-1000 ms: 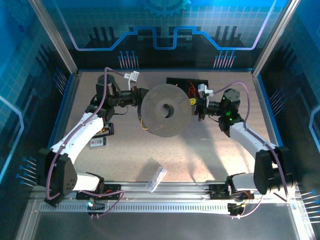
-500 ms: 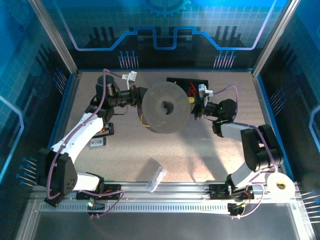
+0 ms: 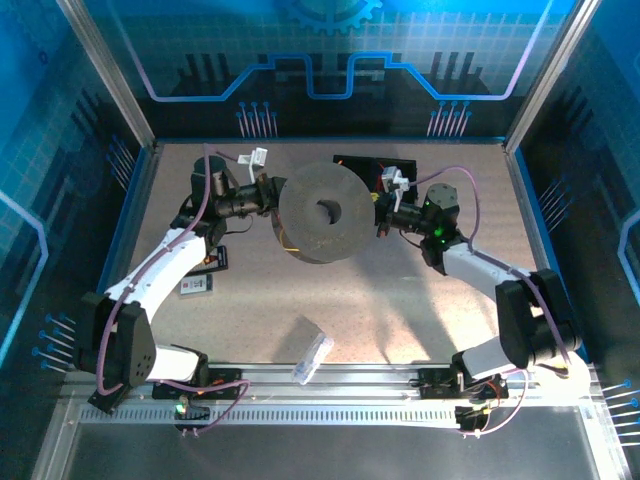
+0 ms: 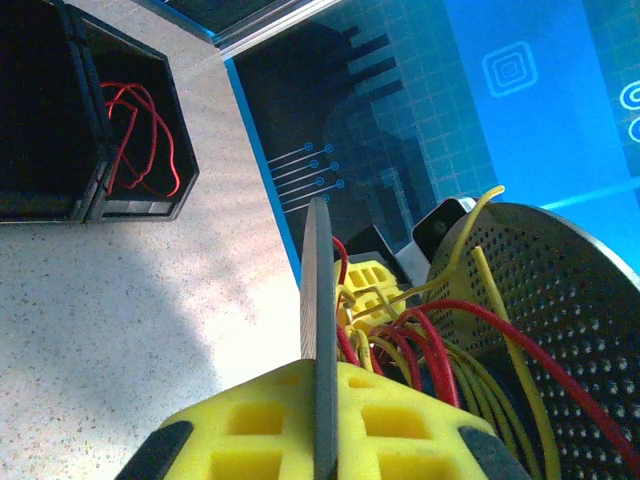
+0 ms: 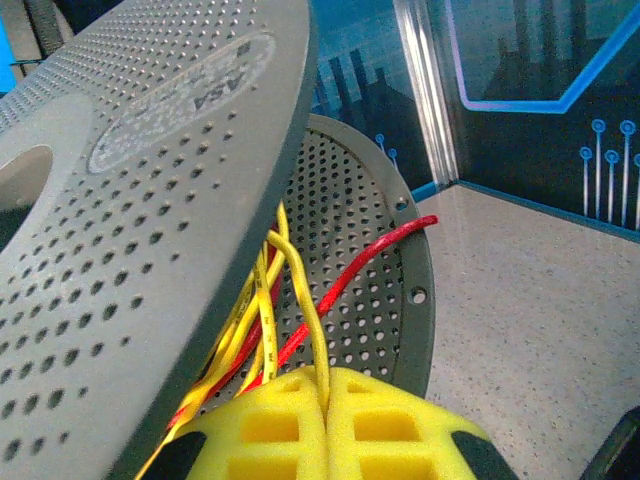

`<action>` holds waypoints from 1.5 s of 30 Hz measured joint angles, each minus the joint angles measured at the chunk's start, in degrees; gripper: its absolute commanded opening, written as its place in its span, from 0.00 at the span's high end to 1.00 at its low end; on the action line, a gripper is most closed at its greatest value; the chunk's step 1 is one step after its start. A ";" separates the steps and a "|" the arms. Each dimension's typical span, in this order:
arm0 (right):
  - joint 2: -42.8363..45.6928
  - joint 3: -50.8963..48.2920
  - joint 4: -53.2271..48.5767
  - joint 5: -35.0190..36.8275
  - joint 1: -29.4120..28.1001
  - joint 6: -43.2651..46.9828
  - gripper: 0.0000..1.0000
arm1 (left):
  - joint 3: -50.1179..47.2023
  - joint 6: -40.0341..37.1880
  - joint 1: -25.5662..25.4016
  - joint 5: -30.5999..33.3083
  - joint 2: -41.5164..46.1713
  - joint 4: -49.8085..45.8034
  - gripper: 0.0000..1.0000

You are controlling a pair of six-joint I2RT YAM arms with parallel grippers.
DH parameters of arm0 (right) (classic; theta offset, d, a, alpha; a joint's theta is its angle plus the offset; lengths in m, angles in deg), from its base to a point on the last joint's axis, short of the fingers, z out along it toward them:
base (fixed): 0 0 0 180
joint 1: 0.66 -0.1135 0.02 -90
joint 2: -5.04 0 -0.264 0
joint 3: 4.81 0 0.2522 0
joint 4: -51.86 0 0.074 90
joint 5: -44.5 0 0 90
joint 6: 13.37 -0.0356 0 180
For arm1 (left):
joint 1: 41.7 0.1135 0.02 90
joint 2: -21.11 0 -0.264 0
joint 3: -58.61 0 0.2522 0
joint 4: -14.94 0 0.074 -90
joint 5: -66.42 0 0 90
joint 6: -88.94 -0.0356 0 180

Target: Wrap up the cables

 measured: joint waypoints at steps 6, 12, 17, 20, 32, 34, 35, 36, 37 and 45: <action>3.17 -0.09 -3.87 2.71 -0.74 0.42 1.00 | -1.33 0.04 -0.07 0.00 0.20 2.08 1.00; 3.80 -2.49 0.72 4.52 -2.40 -2.21 1.00 | -2.86 -0.44 0.00 0.20 2.32 2.14 1.00; 2.99 -3.67 4.96 9.62 -4.07 -5.75 1.00 | -2.93 -0.48 0.33 0.66 2.58 2.12 1.00; 2.86 -3.67 4.42 14.40 -5.81 -6.47 1.00 | -2.93 -0.98 0.66 1.29 2.58 1.46 1.00; 9.16 -5.44 0.35 18.32 -9.07 -1.29 0.43 | -3.52 -0.94 1.09 3.15 3.37 -1.90 1.00; 11.30 -6.75 -1.49 17.79 -9.11 0.42 0.36 | -3.50 -0.87 0.74 3.19 4.11 -3.26 1.00; 12.22 -7.45 -2.29 17.59 -8.96 0.92 0.34 | -3.50 -0.92 0.61 3.15 4.63 -4.09 1.00; 13.31 -8.35 -3.15 17.03 -8.81 1.42 0.32 | -3.50 -1.18 0.31 3.17 5.14 -4.98 1.00; 14.12 -8.87 -3.91 16.63 -8.63 1.68 0.31 | -3.50 -1.44 -0.02 3.19 5.57 -5.70 1.00; 22.16 -15.85 -14.38 8.74 -6.78 1.14 0.17 | -1.79 -7.23 -1.44 9.53 8.96 -6.05 1.00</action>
